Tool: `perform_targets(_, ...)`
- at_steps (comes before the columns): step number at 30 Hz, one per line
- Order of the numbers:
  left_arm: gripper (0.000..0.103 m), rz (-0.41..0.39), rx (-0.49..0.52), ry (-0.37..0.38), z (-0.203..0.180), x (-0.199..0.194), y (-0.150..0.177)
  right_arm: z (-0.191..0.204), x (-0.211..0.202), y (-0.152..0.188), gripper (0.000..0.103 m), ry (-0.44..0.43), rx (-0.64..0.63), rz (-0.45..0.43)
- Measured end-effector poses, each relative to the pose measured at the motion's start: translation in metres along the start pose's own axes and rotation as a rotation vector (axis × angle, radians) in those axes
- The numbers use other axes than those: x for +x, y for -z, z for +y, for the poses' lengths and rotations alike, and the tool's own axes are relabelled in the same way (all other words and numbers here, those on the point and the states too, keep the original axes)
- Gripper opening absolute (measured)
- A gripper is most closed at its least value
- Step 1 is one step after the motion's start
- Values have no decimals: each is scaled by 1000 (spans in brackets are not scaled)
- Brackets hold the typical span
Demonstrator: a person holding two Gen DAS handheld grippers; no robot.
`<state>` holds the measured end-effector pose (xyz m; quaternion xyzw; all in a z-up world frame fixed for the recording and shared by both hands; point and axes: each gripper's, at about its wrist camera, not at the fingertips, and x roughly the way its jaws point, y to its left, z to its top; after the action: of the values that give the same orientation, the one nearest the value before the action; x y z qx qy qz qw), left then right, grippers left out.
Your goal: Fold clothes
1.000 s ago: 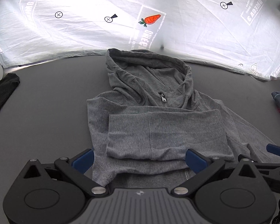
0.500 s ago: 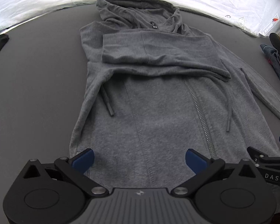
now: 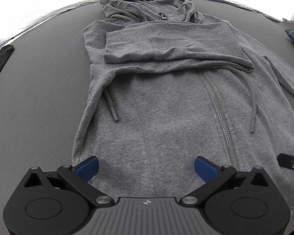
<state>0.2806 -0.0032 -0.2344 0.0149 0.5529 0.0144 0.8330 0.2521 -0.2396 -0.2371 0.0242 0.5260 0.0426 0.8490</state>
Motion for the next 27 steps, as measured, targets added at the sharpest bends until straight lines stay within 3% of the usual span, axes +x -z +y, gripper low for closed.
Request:
perform_targets(1,103,-13,-24,-8,-5,-5,-5,-9,-6,-1,90,-5,-4,-27)
perform_targets(3,103,-50,-31,-18,-21,-16,-15,-39,-21,-4,90,45,19,-104)
perform_targets(9,103,-89,53,17,-107,-18,-40,-152,-49,4,91,380,188,-265)
perform_targets(11,103,-94,61,48,-139,-13,-42,-188,-51,12,91,458,239,-276)
perform_targets(13,103,-100,75,70,-168,-7,-39,-218,-54,25,91,472,308,-277)
perform_targets(15,103,-92,101,64,-190,2,-36,-248,-56,39,91,487,375,-277)
perform_targets(19,103,-64,91,39,-208,22,-24,-288,-59,58,91,621,441,-260)
perform_targets(23,103,-73,64,25,-209,22,-21,-331,-58,72,91,612,557,-235)
perform_targets(25,103,-68,60,21,-209,22,-22,-344,-57,76,92,560,603,-238)
perform_targets(27,103,-66,55,17,-209,22,-22,-352,-56,78,86,500,637,-248)
